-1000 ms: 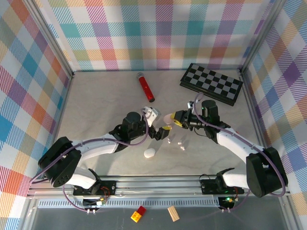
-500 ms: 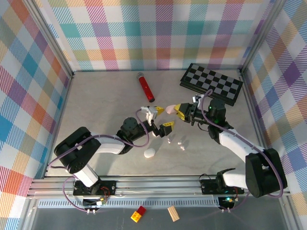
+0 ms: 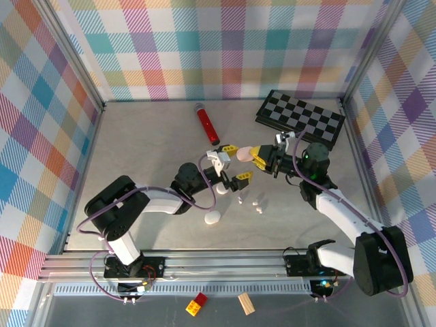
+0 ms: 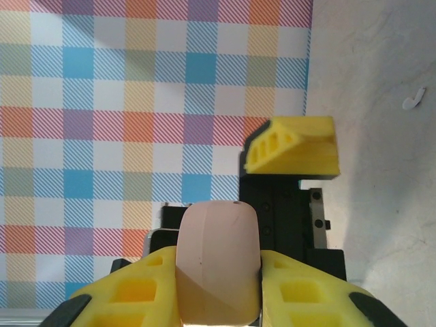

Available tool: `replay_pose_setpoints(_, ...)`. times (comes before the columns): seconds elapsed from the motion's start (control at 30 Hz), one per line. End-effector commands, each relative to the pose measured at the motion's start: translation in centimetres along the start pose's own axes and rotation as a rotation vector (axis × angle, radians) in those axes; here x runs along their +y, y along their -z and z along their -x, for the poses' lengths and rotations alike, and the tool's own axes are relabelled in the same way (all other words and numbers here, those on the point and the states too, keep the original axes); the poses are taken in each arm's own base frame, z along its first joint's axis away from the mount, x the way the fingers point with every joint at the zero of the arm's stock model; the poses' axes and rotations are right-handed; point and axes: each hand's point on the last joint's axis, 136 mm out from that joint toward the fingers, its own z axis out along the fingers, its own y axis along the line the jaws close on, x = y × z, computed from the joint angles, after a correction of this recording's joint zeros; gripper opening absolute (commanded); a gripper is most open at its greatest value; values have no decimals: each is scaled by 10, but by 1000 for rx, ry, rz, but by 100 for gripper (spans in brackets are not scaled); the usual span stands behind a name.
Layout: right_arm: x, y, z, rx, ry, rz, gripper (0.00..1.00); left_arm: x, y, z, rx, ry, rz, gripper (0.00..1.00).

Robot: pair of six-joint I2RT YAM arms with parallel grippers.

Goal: Insert wireless bluetooth earbuds into charging case

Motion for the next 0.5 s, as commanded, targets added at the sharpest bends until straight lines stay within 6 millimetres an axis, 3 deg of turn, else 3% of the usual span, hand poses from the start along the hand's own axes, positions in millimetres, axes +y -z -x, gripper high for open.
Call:
replay_pose_setpoints(0.0,8,3,-4,12,-4,40,12,0,-6,22,-75,-60,-30,92)
replay_pose_setpoints(0.33,9,5,-4,15,-6,46,12,-6,-6,30,-89,-36,-74,69)
replay_pose_setpoints(0.47,2,5,-3,14,-26,33,12,-9,-6,31,-91,-25,-91,65)
